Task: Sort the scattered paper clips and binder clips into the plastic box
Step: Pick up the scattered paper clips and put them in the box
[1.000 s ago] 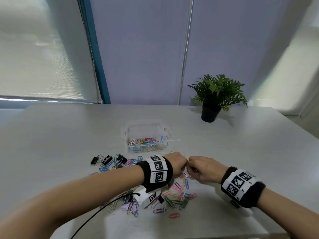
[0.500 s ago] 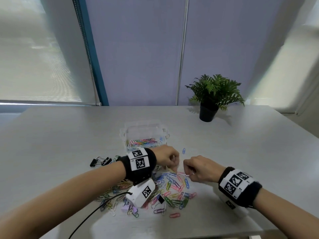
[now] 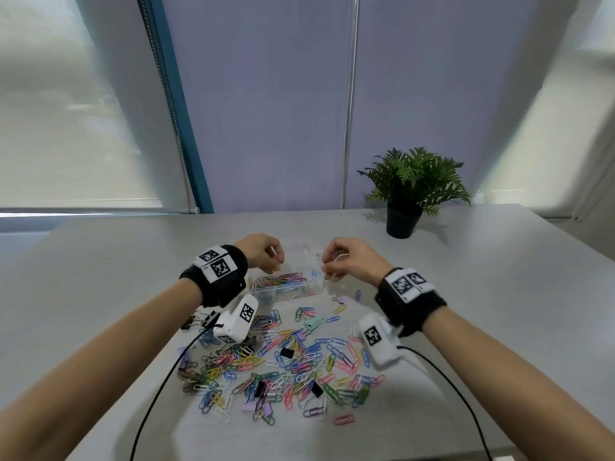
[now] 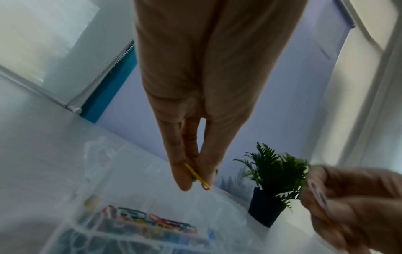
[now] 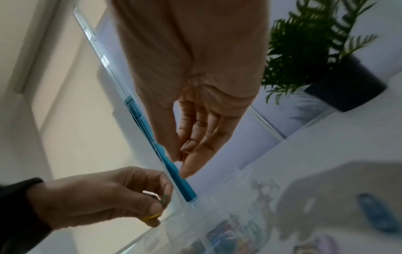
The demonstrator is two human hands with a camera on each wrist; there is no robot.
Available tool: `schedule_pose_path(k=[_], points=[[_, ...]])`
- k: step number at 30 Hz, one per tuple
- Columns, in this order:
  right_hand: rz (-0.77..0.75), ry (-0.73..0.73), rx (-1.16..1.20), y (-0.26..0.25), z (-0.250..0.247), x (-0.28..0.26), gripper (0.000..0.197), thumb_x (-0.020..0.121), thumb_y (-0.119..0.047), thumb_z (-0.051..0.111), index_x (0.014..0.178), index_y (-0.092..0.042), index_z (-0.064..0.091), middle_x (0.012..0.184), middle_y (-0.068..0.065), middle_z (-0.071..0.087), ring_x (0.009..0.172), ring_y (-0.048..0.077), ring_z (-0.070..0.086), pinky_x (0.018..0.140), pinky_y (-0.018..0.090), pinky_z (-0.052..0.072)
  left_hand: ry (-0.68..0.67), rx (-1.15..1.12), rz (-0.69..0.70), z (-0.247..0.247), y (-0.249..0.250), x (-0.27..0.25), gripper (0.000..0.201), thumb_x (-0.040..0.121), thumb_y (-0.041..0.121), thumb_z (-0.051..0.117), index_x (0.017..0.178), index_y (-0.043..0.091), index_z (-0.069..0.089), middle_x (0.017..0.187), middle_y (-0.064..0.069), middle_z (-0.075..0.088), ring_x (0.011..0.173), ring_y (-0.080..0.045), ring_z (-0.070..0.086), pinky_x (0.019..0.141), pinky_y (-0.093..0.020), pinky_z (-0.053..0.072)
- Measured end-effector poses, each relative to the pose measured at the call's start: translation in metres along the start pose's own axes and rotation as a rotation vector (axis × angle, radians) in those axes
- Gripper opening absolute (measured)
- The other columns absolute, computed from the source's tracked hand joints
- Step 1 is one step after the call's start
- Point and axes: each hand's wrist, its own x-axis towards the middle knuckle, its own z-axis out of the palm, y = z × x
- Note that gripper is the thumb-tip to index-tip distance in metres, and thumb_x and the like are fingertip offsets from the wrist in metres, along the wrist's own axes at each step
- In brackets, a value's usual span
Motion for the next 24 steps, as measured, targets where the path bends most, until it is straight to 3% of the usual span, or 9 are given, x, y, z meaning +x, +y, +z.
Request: schedule_pose_path(k=[3,6,8,11,17,19,21,23,24], points=[[0.023,0.02,0.009,-0.009,0.02,0.024,0.018,0.08,0.007,0.063,0.074,-0.008,0.056,0.066,0.006,0.059,0.047,0.005,0.062,0.051,0.016,0.054,0.001,0.118,-0.02,0.003,-0.007,0.001,0.024,0.081,-0.007,0.059,0.103,0.002,0.065,0.096,-0.01,0.064,0.074,-0.015,0.059,0.058,-0.009,0.047],[0.017,-0.002,-0.137,-0.016,0.033,0.037,0.006,0.082,0.002,0.062,0.088,0.001,0.064,0.071,0.007,0.061,0.056,0.011,0.061,0.054,0.011,0.051,0.037,0.174,-0.02,0.005,-0.005,-0.005,0.027,0.084,-0.006,0.055,0.109,0.003,0.062,0.111,-0.015,0.065,0.09,-0.022,0.061,0.07,-0.019,0.048],[0.006,-0.03,-0.242,-0.016,0.032,0.036,0.012,0.084,-0.002,0.061,0.095,0.003,0.065,0.079,0.006,0.062,0.065,0.015,0.06,0.057,0.012,0.049,0.087,0.283,0.03,0.005,0.0,-0.011,0.027,0.086,-0.001,0.055,0.112,0.007,0.061,0.115,-0.011,0.065,0.102,-0.023,0.061,0.081,-0.024,0.045],[0.008,-0.059,-0.35,-0.005,0.016,0.026,0.013,0.085,-0.003,0.06,0.096,0.002,0.065,0.083,0.006,0.062,0.07,0.016,0.059,0.055,0.01,0.047,0.102,0.329,0.154,0.01,0.011,-0.025,0.024,0.087,0.001,0.054,0.109,0.007,0.062,0.113,-0.01,0.066,0.1,-0.021,0.061,0.082,-0.023,0.042],[0.278,-0.098,-0.577,0.048,-0.032,-0.004,0.015,0.084,-0.004,0.059,0.095,0.002,0.067,0.096,0.018,0.069,0.074,0.021,0.061,0.056,0.018,0.048,-0.052,0.371,0.303,0.049,0.05,-0.033,0.022,0.088,0.005,0.055,0.109,0.004,0.063,0.113,-0.01,0.066,0.104,-0.021,0.061,0.073,-0.014,0.037],[0.327,-0.121,-0.656,0.057,-0.037,-0.011,0.021,0.084,-0.013,0.063,0.099,0.001,0.066,0.101,0.016,0.066,0.084,0.026,0.062,0.065,0.027,0.05,-0.174,0.43,0.286,0.069,0.063,-0.026,0.031,0.087,0.014,0.061,0.116,0.004,0.059,0.118,-0.011,0.063,0.109,-0.024,0.058,0.079,-0.021,0.04],[0.309,-0.16,-0.748,0.057,-0.033,-0.016,0.024,0.083,-0.024,0.064,0.099,-0.005,0.063,0.103,0.016,0.059,0.096,0.031,0.058,0.079,0.036,0.046,-0.324,0.537,0.217,0.089,0.069,-0.016,0.053,0.079,0.028,0.072,0.123,0.007,0.052,0.122,-0.011,0.058,0.111,-0.027,0.054,0.086,-0.026,0.041],[0.272,-0.219,-0.784,0.053,-0.025,-0.021,0.015,0.081,-0.033,0.064,0.078,-0.022,0.055,0.095,0.01,0.048,0.09,0.026,0.05,0.075,0.032,0.039,-0.389,0.625,0.169,0.104,0.073,-0.01,0.065,0.07,0.035,0.078,0.124,0.011,0.05,0.123,-0.011,0.053,0.11,-0.03,0.053,0.094,-0.033,0.045],[0.265,-0.245,-0.79,0.052,-0.021,-0.022,0.019,0.08,-0.037,0.063,0.075,-0.024,0.051,0.094,0.007,0.047,0.09,0.024,0.048,0.076,0.031,0.038,-0.39,0.637,0.162,0.108,0.074,-0.009,0.066,0.069,0.034,0.079,0.123,0.011,0.05,0.121,-0.011,0.05,0.11,-0.031,0.051,0.093,-0.037,0.046]])
